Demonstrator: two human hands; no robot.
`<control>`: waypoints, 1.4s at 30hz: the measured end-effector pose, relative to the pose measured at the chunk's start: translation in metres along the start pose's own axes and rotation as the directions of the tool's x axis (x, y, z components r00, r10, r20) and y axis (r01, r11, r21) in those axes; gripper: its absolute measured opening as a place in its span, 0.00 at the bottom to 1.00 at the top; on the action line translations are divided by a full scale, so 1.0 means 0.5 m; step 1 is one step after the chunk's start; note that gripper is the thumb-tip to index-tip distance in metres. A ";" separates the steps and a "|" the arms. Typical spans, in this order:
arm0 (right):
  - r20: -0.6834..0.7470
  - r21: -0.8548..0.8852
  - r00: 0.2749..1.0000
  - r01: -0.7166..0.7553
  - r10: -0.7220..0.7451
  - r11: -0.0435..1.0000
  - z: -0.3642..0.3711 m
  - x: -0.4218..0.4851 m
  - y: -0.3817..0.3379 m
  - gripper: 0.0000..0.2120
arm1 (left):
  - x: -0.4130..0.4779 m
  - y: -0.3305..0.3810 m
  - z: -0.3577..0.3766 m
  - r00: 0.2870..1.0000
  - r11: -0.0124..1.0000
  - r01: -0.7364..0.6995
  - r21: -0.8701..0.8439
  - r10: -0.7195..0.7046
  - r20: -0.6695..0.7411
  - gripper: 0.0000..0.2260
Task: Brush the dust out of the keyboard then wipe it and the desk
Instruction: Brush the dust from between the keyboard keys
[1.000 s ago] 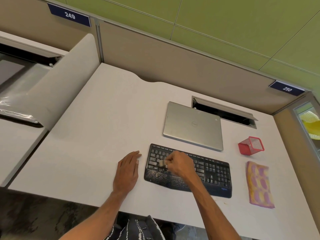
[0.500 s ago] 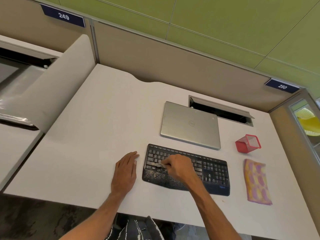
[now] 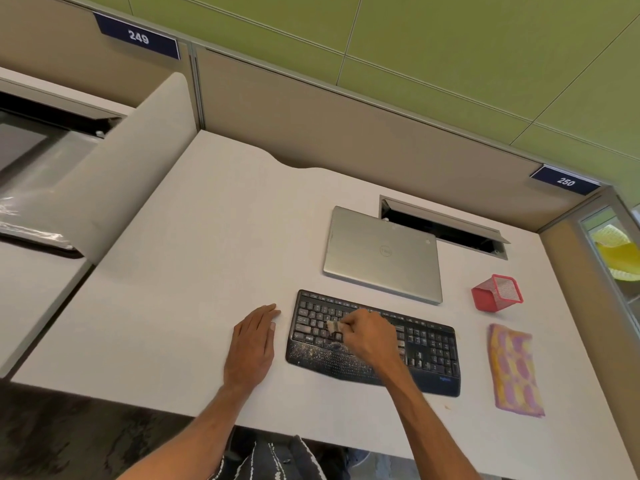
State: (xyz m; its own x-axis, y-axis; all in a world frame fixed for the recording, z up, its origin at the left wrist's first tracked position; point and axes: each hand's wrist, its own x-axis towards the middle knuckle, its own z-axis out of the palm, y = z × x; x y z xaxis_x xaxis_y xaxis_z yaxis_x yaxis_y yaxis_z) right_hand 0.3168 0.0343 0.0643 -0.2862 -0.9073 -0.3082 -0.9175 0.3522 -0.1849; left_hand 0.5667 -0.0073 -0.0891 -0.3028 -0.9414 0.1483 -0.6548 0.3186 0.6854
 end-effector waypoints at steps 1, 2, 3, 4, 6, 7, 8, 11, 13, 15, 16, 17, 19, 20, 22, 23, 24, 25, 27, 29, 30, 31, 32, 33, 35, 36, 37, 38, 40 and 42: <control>-0.002 0.018 1.000 -0.014 0.014 1.000 0.007 -0.001 -0.002 0.10 | 0.000 0.000 0.000 1.000 1.000 -0.002 -0.001 0.002 -0.002 0.18; 0.012 0.027 1.000 -0.024 0.023 0.999 0.013 -0.002 -0.004 0.10 | 0.000 -0.001 -0.001 1.000 1.000 -0.006 -0.002 0.006 -0.005 0.18; 0.038 0.042 0.999 -0.031 0.029 0.999 0.017 -0.005 -0.006 0.10 | -0.001 0.000 -0.001 1.000 1.000 -0.009 -0.001 0.009 -0.007 0.18; 0.070 0.064 0.997 -0.038 0.033 0.997 0.020 -0.005 -0.007 0.10 | -0.001 0.000 -0.001 1.000 1.000 -0.011 0.000 0.011 -0.009 0.18; 0.126 0.097 0.991 -0.051 0.038 0.994 0.023 -0.006 -0.003 0.09 | -0.001 0.000 -0.001 1.000 1.000 -0.012 0.001 0.012 -0.008 0.18; 0.137 0.108 0.990 -0.057 0.042 0.992 0.023 -0.007 -0.001 0.08 | -0.001 0.000 0.000 1.000 1.000 -0.011 -0.001 0.011 -0.007 0.18; 0.128 0.120 0.991 -0.063 0.047 0.991 0.022 -0.007 0.000 0.08 | -0.001 -0.001 0.001 1.000 1.000 -0.011 -0.001 0.011 -0.008 0.18; 0.001 0.146 0.997 -0.079 0.079 0.986 0.017 -0.006 -0.003 0.09 | 0.000 -0.003 0.000 1.000 1.000 -0.013 -0.004 0.013 -0.009 0.18; 0.014 0.114 0.997 -0.074 0.073 0.991 0.021 -0.007 -0.010 0.08 | -0.002 -0.003 0.001 1.000 1.000 -0.012 -0.002 0.012 -0.005 0.18; 0.098 0.076 0.993 -0.078 0.071 0.994 0.031 -0.006 -0.017 0.08 | -0.001 -0.004 0.000 1.000 1.000 -0.010 -0.003 0.010 -0.001 0.18; 0.129 0.057 0.989 -0.082 0.075 0.995 0.031 -0.007 -0.020 0.07 | -0.001 -0.005 0.000 1.000 1.000 -0.012 -0.004 0.012 -0.002 0.18; 0.147 0.041 0.986 -0.087 0.080 0.995 0.028 -0.007 -0.023 0.07 | 0.000 -0.004 0.000 1.000 1.000 -0.012 -0.003 0.012 -0.003 0.18; 0.145 0.030 0.985 -0.099 0.093 0.995 0.021 0.000 -0.028 0.06 | -0.001 -0.003 -0.001 1.000 1.000 -0.011 0.003 0.011 -0.002 0.18; 0.120 0.027 0.987 -0.107 0.103 0.994 0.018 0.002 -0.029 0.06 | -0.001 -0.003 -0.002 1.000 1.000 -0.012 0.003 0.012 -0.004 0.18; 0.041 0.012 0.992 -0.121 0.121 0.993 0.013 0.003 -0.034 0.05 | -0.001 -0.002 -0.003 1.000 1.000 -0.014 -0.002 0.014 -0.010 0.18; 0.015 0.007 0.993 -0.120 0.120 0.993 0.013 0.004 -0.036 0.06 | 0.000 -0.001 -0.004 1.000 1.000 -0.014 -0.006 0.014 -0.010 0.18; 0.014 0.005 0.993 -0.116 0.115 0.993 0.014 0.005 -0.037 0.06 | 0.000 -0.001 -0.004 1.000 1.000 -0.017 -0.008 0.017 -0.011 0.18; 0.035 0.005 0.993 -0.113 0.113 0.994 0.016 0.005 -0.038 0.06 | 0.000 0.000 -0.005 1.000 1.000 -0.022 -0.011 0.022 -0.013 0.18; 0.096 -0.017 0.990 -0.103 0.104 0.995 0.019 0.005 -0.041 0.07 | -0.001 -0.001 -0.003 0.999 1.000 -0.025 -0.014 0.024 -0.022 0.17; 0.118 -0.025 0.987 -0.104 0.106 0.994 0.020 0.006 -0.042 0.07 | 0.000 -0.002 -0.003 0.999 1.000 -0.026 -0.008 0.025 -0.021 0.17; 0.107 -0.011 0.988 -0.110 0.111 0.994 0.020 0.007 -0.041 0.07 | 0.000 -0.002 -0.002 0.999 1.000 -0.026 -0.004 0.026 -0.019 0.18; 0.083 0.005 0.990 -0.117 0.116 0.993 0.019 0.008 -0.041 0.07 | 0.000 -0.002 -0.001 1.000 1.000 -0.024 -0.002 0.024 -0.016 0.18; 0.043 0.020 0.993 -0.115 0.114 0.993 0.019 0.008 -0.040 0.07 | 0.000 -0.002 -0.002 1.000 1.000 -0.022 -0.002 0.022 -0.015 0.18; -0.008 0.028 0.994 -0.106 0.107 0.994 0.021 0.010 -0.038 0.08 | 0.000 -0.002 -0.002 1.000 1.000 -0.020 -0.004 0.020 -0.014 0.18; -0.105 0.052 0.989 -0.098 0.103 0.994 0.022 0.010 -0.031 0.10 | 0.000 -0.001 -0.002 1.000 1.000 -0.020 -0.006 0.020 -0.012 0.18; -0.141 0.072 0.985 -0.094 0.104 0.993 0.022 0.009 -0.028 0.10 | 0.000 -0.002 -0.002 1.000 1.000 -0.020 -0.004 0.020 -0.010 0.18; -0.157 0.094 0.983 -0.085 0.099 0.992 0.021 0.008 -0.027 0.11 | 0.000 -0.002 -0.003 1.000 1.000 -0.020 -0.001 0.020 -0.008 0.18; -0.153 0.120 0.985 -0.064 0.082 0.991 0.020 0.007 -0.028 0.10 | 0.000 -0.002 -0.003 1.000 1.000 -0.018 0.002 0.018 -0.007 0.17; -0.107 0.146 0.994 0.014 0.001 0.989 0.011 0.000 -0.034 0.09 | 0.000 -0.002 -0.003 1.000 1.000 -0.017 0.005 0.017 -0.009 0.17; -0.011 0.087 0.993 0.117 -0.116 0.989 0.005 -0.005 -0.033 0.10 | 0.001 -0.001 -0.002 1.000 1.000 -0.014 0.008 0.014 -0.008 0.17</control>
State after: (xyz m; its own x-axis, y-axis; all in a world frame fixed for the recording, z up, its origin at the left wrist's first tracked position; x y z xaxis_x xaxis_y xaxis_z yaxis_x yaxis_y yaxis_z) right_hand 0.3333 0.0311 0.0658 -0.1807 -0.9445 -0.2743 -0.9170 0.2626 -0.3002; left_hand 0.5676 -0.0081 -0.0886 -0.3064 -0.9378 0.1631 -0.6561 0.3322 0.6776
